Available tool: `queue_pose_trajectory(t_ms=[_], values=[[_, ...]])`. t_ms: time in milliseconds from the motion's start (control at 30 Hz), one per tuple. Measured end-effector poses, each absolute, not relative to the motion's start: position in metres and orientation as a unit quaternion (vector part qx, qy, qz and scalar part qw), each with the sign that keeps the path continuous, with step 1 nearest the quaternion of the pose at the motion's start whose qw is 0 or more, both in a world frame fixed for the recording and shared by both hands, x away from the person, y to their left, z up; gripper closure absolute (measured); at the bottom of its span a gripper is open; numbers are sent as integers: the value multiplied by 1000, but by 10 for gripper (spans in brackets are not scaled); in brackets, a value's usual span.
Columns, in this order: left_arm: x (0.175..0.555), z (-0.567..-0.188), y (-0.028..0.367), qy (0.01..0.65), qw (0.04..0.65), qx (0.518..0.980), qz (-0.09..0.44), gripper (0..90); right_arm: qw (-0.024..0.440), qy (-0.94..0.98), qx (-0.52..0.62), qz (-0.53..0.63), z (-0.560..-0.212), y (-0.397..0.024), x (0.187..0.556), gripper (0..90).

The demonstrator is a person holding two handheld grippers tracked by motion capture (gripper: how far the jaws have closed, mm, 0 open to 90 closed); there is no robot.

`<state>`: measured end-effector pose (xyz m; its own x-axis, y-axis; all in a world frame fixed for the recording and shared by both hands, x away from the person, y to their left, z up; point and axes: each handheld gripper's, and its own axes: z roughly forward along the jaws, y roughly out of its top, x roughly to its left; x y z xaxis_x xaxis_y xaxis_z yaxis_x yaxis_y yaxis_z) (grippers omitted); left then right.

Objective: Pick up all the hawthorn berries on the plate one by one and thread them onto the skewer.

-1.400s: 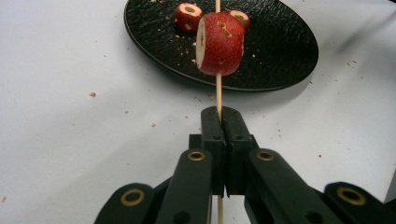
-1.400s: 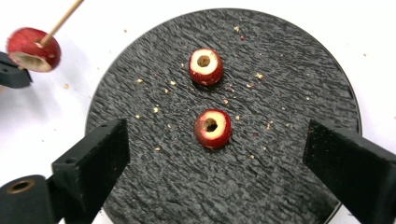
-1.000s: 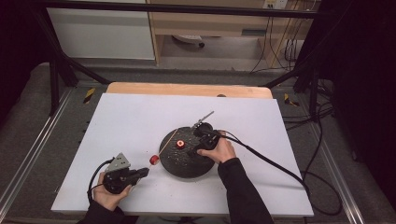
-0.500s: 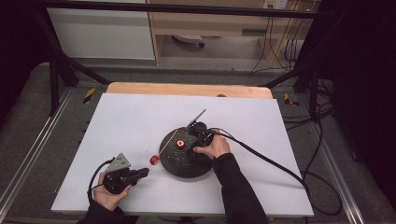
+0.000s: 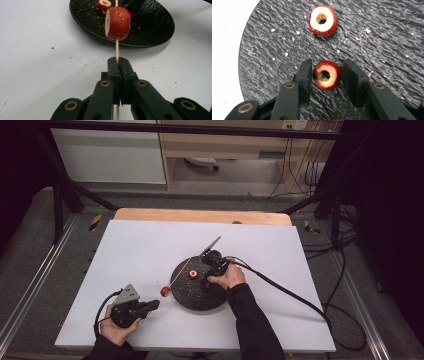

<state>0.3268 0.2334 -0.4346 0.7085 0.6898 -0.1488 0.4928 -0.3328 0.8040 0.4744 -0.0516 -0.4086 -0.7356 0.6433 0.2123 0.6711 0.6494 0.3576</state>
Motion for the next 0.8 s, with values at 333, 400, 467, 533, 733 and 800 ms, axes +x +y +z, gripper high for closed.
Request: queue_pose_trajectory(t_ms=[333,400,467,533,733,800], values=[[327,-435,233,365,447,809,110,890,39,-907,-366,-204,-410,-51,475,624],[327,-435,233,365,447,809,110,890,40,-906,-370,-203,-410,-51,475,627],[327,-435,233,365,447,809,110,890,40,-905,-371,-203,-410,-51,475,628],[327,-435,233,365,447,809,110,890,40,-904,-374,-204,-409,-52,475,629],[326,-435,233,365,447,809,111,890,42,-899,-377,-219,-401,-55,474,631],[326,-434,233,365,449,808,111,890,41,-897,-378,-223,-397,-56,473,631]])
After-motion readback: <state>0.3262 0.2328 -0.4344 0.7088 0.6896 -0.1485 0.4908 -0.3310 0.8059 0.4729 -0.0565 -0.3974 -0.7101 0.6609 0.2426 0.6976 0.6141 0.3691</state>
